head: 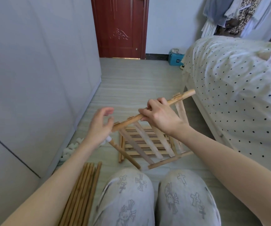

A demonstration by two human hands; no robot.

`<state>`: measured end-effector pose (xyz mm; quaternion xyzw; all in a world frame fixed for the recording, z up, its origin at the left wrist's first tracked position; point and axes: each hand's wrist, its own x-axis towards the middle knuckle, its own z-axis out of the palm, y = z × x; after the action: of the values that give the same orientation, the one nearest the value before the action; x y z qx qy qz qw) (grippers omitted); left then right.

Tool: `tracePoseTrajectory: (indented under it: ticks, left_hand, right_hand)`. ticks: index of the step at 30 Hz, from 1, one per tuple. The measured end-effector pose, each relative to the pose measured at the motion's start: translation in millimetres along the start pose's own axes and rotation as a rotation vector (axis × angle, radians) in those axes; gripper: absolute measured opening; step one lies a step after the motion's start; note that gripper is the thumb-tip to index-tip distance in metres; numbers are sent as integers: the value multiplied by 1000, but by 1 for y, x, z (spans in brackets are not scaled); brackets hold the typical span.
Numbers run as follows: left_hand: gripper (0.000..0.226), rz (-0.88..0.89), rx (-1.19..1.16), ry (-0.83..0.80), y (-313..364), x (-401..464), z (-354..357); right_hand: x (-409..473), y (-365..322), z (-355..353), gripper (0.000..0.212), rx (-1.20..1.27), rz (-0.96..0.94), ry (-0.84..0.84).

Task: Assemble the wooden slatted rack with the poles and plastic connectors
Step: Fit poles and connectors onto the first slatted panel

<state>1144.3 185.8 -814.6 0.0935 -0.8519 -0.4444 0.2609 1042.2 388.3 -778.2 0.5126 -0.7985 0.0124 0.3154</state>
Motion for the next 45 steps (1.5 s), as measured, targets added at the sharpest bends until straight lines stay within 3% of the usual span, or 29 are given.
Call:
tracePoseTrajectory:
  ticks: [2,3,8,12,16,18,21,23,27,32,36,45]
  left_hand:
    - [32,115,205,-354,15,3,11]
    - [36,130,278,-445,19,4,16]
    - [34,162,318,-325,12,-2,28]
    - [35,7,141,-336,-9,-19,29]
    - [33,-72,-7,-289,-22,-35,32]
    - [33,-95,-95,-287,-24,-37,33]
    - [32,-144,-184,-294,-23,-38,30]
    - [31,-184,-206,-319,-23,-39,27]
    - [38,-264,-51,-374,-32,-40,25]
    - [58,-183,-51,-279,-34,-36,20]
    - [35,-119,-93,-240,-35,-32,28]
    - [21,-304,-135,-225,-107,-14,53]
  right_hand:
    - [6,-3,-3,40,42,-49,0]
    - [8,-3,-4,40,61,-55,7]
    - [-11,-1,-2,29,73,33,116]
    - [-32,1,-3,18,70,180,252]
    - [-53,3,3,46,111,279,132]
    - [-57,7,7,54,173,419,83]
    - [-53,16,8,49,360,649,-20]
    - [-50,18,7,39,506,688,-81]
    - [-46,6,15,37,503,619,-113]
    - [-37,-18,40,43,367,340,-376]
    - [-26,-28,56,38,262,191,-505]
    - [-7,-27,120,29,295,72,-708]
